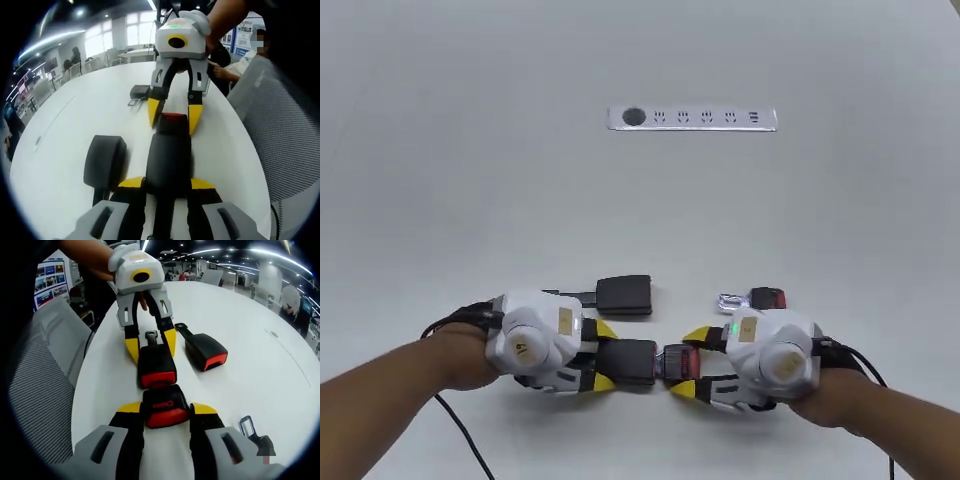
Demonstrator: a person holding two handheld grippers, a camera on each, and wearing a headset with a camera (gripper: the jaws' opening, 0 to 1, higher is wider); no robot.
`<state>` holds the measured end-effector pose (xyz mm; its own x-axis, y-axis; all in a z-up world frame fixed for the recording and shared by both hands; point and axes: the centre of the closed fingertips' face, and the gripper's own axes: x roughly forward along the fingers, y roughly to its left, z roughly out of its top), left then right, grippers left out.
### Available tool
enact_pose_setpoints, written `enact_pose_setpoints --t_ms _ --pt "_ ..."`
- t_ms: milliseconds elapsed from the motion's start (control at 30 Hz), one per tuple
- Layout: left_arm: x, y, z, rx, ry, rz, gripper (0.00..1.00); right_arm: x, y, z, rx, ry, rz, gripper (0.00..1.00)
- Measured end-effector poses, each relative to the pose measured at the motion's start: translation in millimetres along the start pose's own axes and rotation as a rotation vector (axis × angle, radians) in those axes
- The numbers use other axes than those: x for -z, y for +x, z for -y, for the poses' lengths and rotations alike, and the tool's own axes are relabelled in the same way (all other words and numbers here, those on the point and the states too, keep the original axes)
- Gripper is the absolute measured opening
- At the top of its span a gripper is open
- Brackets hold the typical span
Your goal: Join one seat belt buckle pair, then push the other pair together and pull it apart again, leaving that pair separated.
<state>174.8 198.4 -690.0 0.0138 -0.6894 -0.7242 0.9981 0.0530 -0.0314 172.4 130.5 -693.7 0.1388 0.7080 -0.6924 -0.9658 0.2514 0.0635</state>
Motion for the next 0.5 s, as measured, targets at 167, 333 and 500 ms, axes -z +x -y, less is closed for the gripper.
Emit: enact_pose_setpoints --t_ms 167,333,500 --pt "0.2 0.8 0.5 0.014 0.012 0.015 0.31 -1.4 -2.2 -1.5 -0.018 -0.025 0.021 0.33" --pt "-0.8 0.0 2.2 0.035 0.021 0.027 0.31 -0.4 -3.5 -1.4 -0.027 -0.049 0.028 0.33" --pt "-0.5 0.4 3.6 0.046 0.034 0.025 0.31 -1.7 -5.4 -2.5 -0.028 -0.046 0.046 0.33"
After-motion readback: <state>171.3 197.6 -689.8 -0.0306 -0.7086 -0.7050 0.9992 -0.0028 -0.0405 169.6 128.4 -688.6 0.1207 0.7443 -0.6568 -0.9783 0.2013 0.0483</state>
